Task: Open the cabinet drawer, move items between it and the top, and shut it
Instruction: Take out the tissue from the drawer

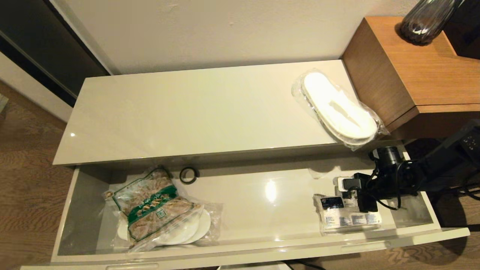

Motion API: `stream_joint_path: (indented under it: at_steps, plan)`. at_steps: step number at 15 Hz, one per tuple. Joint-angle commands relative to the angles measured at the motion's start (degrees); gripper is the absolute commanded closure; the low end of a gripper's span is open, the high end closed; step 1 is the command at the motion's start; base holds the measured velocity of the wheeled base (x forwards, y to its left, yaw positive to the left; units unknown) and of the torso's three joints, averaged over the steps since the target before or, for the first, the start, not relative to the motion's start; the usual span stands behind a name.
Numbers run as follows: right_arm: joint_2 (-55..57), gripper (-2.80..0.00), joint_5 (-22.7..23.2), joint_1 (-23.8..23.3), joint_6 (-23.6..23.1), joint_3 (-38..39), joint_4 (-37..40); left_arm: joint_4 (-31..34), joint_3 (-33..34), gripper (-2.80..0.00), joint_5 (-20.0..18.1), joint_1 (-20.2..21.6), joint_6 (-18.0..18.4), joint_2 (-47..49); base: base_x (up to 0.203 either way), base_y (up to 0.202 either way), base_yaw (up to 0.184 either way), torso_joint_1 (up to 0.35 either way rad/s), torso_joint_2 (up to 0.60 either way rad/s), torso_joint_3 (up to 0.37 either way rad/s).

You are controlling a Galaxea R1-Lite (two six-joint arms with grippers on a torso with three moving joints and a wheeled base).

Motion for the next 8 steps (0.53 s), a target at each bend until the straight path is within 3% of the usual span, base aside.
stream_joint_path:
  at_steps: [1, 8]
  plan:
    - [-2.5, -2.80, 0.1, 0.0, -0.6, 2.6, -0.1, 0.0, 0.0, 0.00, 0.0, 0.0, 0.0, 0.1, 0.000, 0.000, 0.000, 0.000, 0.00, 0.000]
    - [2.8, -2.80, -0.2, 0.1, -0.5, 3.8, -3.7, 0.0, 0.0, 0.00, 0.1, 0.0, 0.0, 0.1, 0.000, 0.000, 0.000, 0.000, 0.00, 0.000]
